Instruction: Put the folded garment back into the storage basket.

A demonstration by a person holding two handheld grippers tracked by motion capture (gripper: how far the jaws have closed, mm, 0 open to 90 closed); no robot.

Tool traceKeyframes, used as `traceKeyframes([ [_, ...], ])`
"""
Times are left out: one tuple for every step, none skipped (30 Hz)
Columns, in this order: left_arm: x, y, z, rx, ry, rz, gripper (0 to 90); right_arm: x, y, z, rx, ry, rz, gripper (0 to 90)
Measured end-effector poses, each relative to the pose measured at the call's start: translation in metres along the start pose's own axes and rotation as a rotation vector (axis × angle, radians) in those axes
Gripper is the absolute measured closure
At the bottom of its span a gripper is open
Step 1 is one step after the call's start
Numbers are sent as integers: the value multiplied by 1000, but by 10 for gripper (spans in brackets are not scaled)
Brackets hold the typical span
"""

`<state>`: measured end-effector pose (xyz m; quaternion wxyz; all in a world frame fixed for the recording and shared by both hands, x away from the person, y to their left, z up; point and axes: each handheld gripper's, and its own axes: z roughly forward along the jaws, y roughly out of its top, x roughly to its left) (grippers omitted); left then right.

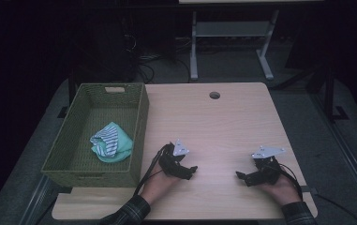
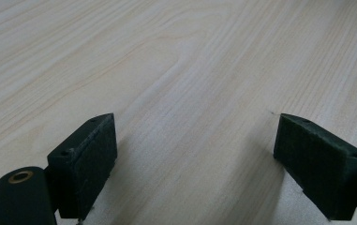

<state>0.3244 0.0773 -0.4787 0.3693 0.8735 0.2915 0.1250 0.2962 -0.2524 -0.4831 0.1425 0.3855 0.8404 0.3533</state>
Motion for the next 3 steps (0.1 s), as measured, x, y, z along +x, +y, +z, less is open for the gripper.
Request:
traceKeyframes([
  [0,0,0,0,-1,0,128,0,0,0,0,0,0,16],
  [0,0,0,0,-1,0,127,0,0,0,0,0,0,16],
  [0,0,0,0,-1,0,127,0,0,0,0,0,0,16],
])
